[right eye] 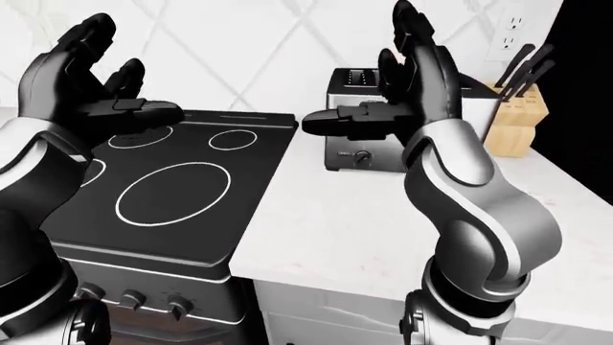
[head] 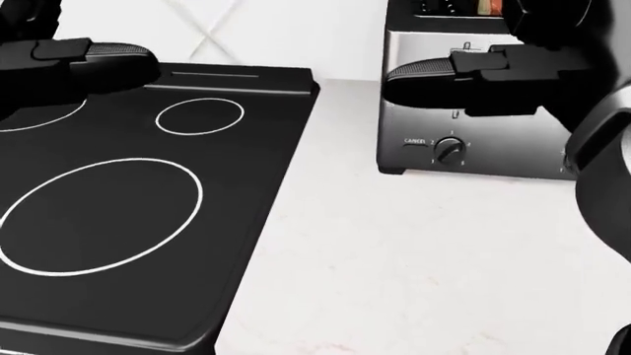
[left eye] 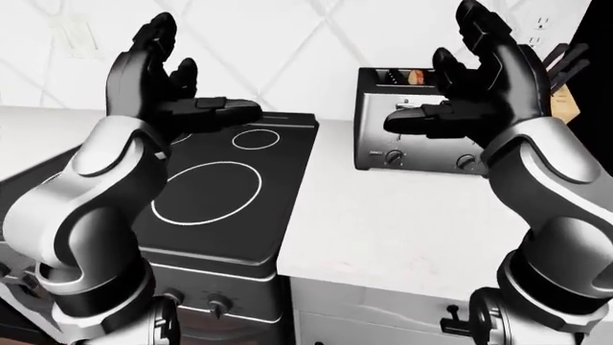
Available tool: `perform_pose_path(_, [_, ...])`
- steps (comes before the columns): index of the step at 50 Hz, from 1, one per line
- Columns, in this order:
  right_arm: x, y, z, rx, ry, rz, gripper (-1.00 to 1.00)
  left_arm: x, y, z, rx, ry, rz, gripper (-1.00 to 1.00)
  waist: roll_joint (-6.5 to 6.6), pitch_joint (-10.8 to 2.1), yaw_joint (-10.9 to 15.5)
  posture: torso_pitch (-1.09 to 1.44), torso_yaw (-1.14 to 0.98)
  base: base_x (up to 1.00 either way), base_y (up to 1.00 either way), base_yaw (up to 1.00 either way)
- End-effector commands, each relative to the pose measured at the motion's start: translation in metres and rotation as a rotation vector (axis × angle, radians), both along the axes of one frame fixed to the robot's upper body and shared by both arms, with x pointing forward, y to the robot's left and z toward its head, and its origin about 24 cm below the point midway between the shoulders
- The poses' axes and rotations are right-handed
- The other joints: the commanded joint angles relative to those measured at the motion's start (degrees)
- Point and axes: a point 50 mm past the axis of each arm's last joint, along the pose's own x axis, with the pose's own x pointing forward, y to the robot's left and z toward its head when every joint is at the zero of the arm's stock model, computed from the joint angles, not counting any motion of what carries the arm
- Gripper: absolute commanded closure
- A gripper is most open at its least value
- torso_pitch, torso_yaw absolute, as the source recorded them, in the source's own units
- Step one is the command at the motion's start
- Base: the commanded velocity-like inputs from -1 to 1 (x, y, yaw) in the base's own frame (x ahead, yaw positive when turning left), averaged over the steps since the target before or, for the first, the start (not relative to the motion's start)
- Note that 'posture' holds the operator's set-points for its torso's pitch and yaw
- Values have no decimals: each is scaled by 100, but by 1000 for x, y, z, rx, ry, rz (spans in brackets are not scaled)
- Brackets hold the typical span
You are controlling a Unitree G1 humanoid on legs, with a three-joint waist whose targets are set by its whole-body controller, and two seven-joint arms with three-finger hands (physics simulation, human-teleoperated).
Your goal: Push down the lever of the toaster to turn it on.
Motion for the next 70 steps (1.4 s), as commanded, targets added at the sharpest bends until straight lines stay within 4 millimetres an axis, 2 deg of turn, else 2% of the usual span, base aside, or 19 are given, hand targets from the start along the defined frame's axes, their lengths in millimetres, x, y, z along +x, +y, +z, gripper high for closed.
perform_pose_path(1, [-4, -1, 12, 6, -68, -3, -100, -5, 0, 16, -6, -84, 1, -100, 3, -76, 4, -41, 0, 0, 0, 0])
perform_pose_path(13, [-4, -1, 12, 5, -68, -4, -100, -5, 0, 15, 1, -77, -1, -100, -19, -319, 36, -50, 0, 0, 0, 0])
perform_pose_path(19, [0, -1, 7, 5, -58, -6, -100, -5, 0, 15, 0, -84, 1, -100, -30, -387, 36, -50, 0, 0, 0, 0])
perform_pose_path(25, [2, 1, 6, -13, -52, -10, -100, -5, -1, 16, -3, -88, -1, -100, -27, -394, 37, -50, 0, 0, 0, 0])
perform_pose_path(36, [25, 6, 1, -61, -14, -22, -100, -5, -1, 15, -3, -89, 0, -100, 4, -396, 2, -50, 0, 0, 0, 0])
perform_pose_path(52, [52, 18, -26, -96, 60, 5, -100, -6, -1, 16, -8, -91, 0, -100, 50, -416, 11, -50, 0, 0, 0, 0])
perform_pose_path(70, [59, 16, -51, -119, 114, -17, -100, -6, 1, 16, -10, -95, 4, -100, 59, -440, 37, -50, 0, 0, 0, 0])
